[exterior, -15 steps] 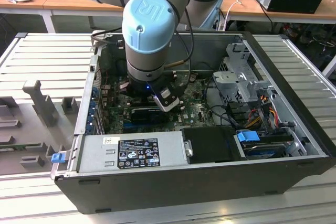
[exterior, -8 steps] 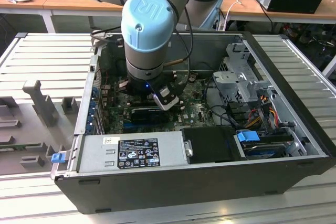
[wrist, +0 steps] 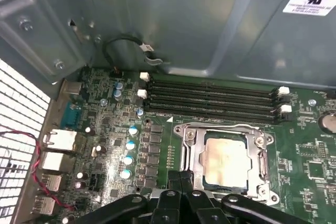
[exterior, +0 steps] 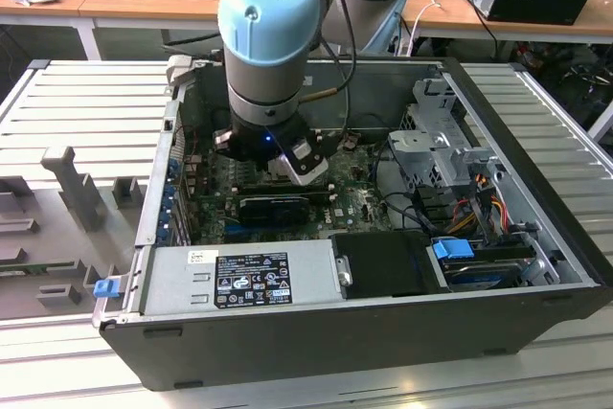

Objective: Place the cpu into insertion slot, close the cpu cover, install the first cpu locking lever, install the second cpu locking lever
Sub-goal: 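Install the second cpu locking lever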

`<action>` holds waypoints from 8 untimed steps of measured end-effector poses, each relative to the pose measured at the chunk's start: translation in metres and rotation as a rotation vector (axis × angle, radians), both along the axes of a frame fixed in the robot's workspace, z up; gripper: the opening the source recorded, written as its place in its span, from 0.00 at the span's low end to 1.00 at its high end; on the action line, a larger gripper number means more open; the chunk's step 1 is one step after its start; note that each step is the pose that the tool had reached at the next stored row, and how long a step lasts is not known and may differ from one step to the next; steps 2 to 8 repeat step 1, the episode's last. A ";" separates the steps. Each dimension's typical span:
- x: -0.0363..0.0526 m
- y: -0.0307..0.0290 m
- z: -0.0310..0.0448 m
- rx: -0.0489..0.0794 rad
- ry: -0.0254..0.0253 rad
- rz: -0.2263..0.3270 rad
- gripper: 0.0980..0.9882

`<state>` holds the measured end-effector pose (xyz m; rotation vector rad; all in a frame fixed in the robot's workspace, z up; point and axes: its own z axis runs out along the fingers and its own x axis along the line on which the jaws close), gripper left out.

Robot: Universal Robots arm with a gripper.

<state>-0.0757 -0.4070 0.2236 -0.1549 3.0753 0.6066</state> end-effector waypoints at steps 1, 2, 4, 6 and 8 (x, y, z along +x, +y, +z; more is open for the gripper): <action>0.0000 0.0000 0.0000 0.000 -0.0001 0.000 0.01; 0.0000 0.0000 0.0000 0.000 -0.0001 0.000 0.01; 0.0000 0.0000 0.0000 0.000 -0.0001 0.000 0.01; 0.0000 0.0000 0.0000 0.000 -0.0001 0.000 0.01; 0.0000 0.0000 0.0000 0.000 -0.0001 0.000 0.01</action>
